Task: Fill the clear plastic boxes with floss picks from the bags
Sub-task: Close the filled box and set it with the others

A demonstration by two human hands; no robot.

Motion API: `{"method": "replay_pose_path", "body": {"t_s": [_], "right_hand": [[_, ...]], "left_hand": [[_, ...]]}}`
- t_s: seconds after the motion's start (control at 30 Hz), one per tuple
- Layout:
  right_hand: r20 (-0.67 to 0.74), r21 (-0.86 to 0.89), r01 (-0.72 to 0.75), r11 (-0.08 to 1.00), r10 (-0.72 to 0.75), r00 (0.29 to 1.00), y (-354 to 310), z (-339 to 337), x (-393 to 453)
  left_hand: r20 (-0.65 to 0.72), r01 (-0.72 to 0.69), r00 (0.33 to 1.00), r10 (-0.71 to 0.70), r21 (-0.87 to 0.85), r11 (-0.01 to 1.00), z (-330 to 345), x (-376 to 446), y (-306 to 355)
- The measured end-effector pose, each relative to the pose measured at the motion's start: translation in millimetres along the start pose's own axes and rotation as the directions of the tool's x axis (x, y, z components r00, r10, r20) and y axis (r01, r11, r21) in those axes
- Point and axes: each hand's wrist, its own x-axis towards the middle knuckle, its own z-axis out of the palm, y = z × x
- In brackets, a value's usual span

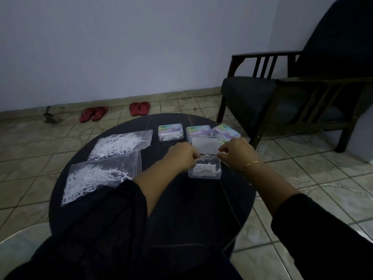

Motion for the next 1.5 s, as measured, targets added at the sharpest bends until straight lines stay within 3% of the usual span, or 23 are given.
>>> {"method": "replay_pose_path", "body": {"t_s": [0.13,0.3,0.4,0.6,0.8,0.93,1.1,1.5], "right_hand": [[0.035,0.015,-0.028,0.999,0.028,0.999,0.1,5.7,1.9],[0.022,-0.004,0.015,1.000,-0.015,1.000,-5.1,9.4,3.2],[-0.001,-0.052,0.093,0.994,-0.093,0.996,-12.7,8.6,3.5],[-0.040,-0.127,0.307,0.943,-0.314,0.949,-47.3,9.2,7.1],[0.103,-0.437,0.475,0.764,-0.482,0.870,-91.5,13.8,19.2],[0.227,-0.611,0.508,0.607,-0.481,0.847,-113.0,17.1,29.5],[0.346,-0.687,0.536,0.491,-0.428,0.835,-127.0,24.9,43.1],[0.348,-0.610,0.554,0.566,-0.436,0.830,-127.5,32.0,66.8]], "left_hand": [[0.025,-0.011,1.000,0.011,-0.013,1.000,9.4,4.2,-0.1],[-0.069,0.004,0.998,-0.004,0.000,1.000,4.2,-4.2,-16.5],[-0.119,0.074,0.990,-0.071,0.019,0.997,-1.0,-12.6,-33.8],[-0.038,0.113,0.994,-0.107,0.216,0.970,-18.6,-28.5,-62.9],[0.011,0.073,0.996,-0.091,0.503,0.861,-21.0,-42.5,-75.5],[0.070,0.084,0.983,-0.168,0.643,0.761,-16.3,-43.8,-74.9],[0.062,0.069,0.987,-0.148,0.665,0.743,-8.4,-40.9,-81.7],[0.017,0.049,0.997,-0.072,0.573,0.818,0.2,-34.2,-95.0]]}}
